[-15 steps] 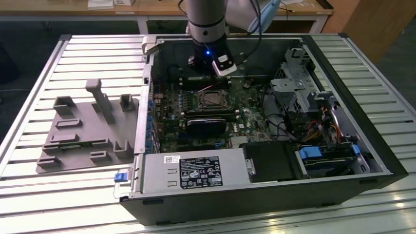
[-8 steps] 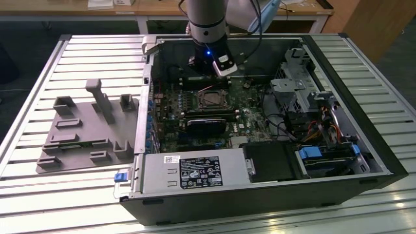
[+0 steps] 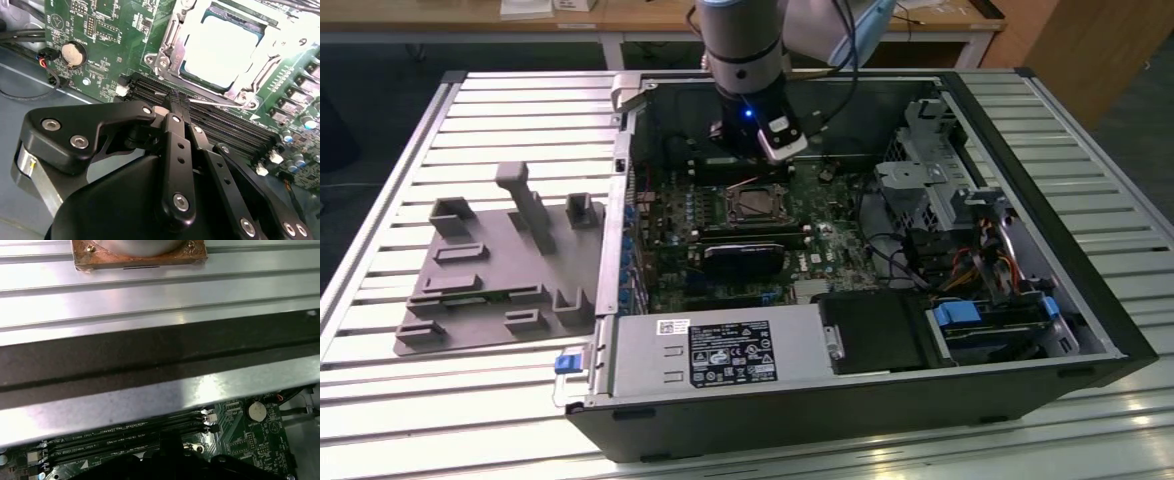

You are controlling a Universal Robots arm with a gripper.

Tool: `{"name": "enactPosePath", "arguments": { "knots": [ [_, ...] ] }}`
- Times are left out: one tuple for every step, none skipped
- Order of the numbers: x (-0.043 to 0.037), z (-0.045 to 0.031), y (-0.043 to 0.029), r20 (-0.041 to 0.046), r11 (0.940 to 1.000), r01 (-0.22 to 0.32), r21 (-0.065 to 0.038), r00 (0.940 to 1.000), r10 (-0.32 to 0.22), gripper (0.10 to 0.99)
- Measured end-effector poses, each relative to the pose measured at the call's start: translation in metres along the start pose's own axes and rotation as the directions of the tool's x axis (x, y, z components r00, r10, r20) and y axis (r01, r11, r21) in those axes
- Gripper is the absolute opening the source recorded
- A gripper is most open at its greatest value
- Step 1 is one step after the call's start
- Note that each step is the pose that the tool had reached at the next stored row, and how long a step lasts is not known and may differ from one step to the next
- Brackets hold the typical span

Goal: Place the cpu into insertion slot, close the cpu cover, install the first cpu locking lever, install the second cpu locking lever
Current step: 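Install the first cpu locking lever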

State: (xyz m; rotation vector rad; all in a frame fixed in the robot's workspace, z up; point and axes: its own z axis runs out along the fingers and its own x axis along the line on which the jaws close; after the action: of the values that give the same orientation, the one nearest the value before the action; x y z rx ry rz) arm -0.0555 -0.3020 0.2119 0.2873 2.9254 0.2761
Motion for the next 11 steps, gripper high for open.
{"name": "enactPosePath", "arguments": {
  "knots": [
    [0.0002, 0.0006, -0.0001, 0.0042, 1.0, 0.001, 0.0, 1.0, -0.001, 0.106],
    [0.0004, 0.0011, -0.0003, 0.0084, 1.0, 0.002, 0.001, 1.0, -0.002, 0.106],
    [0.0007, 0.0017, -0.0003, 0.0116, 1.0, 0.003, 0.004, 0.9999, -0.003, 0.106],
    [0.0009, 0.0021, -0.0003, 0.0134, 1.0, 0.004, 0.008, 0.9999, -0.004, 0.106],
    [0.0012, 0.0026, -0.0005, 0.0152, 0.9999, 0.005, 0.01, 0.9999, -0.005, 0.106],
    [0.0015, 0.003, -0.0006, 0.017, 0.9999, 0.003, 0.012, 0.9998, -0.003, 0.106],
    [0.0016, 0.0033, -0.0006, 0.0189, 0.9999, -0.002, 0.015, 0.9998, 0.002, 0.106],
    [0.0017, 0.0037, -0.0007, 0.021, 0.9998, -0.011, 0.017, 0.9997, 0.011, 0.106],
    [0.0019, 0.004, -0.0007, 0.023, 0.9996, -0.021, 0.018, 0.9995, 0.02, 0.106],
    [0.0024, 0.0042, -0.0008, 0.0245, 0.9994, -0.027, 0.019, 0.9993, 0.027, 0.106],
    [0.0031, 0.0044, -0.0008, 0.0257, 0.9993, -0.033, 0.02, 0.9991, 0.032, 0.106]
  ]
}}
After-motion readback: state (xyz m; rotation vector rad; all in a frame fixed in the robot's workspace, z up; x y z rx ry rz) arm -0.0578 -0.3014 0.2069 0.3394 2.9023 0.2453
